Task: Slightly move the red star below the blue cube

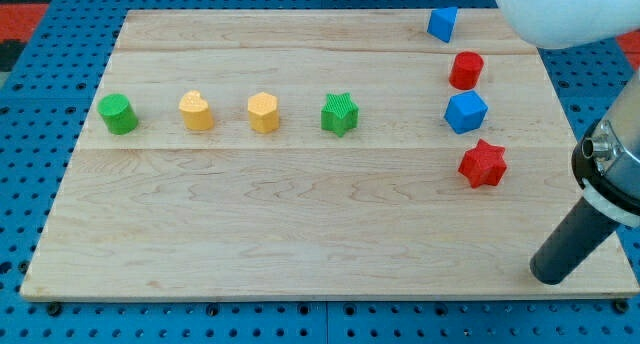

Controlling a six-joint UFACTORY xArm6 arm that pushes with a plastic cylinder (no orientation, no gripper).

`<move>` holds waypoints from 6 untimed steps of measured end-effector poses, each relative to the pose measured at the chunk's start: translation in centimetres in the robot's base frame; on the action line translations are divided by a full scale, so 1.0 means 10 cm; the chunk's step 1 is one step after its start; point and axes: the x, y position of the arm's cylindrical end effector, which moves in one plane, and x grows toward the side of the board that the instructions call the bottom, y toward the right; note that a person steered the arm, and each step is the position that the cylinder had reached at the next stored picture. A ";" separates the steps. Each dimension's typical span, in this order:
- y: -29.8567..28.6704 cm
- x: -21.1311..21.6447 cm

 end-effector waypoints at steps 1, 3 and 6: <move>0.04 0.01; 0.45 -0.14; 0.18 -1.42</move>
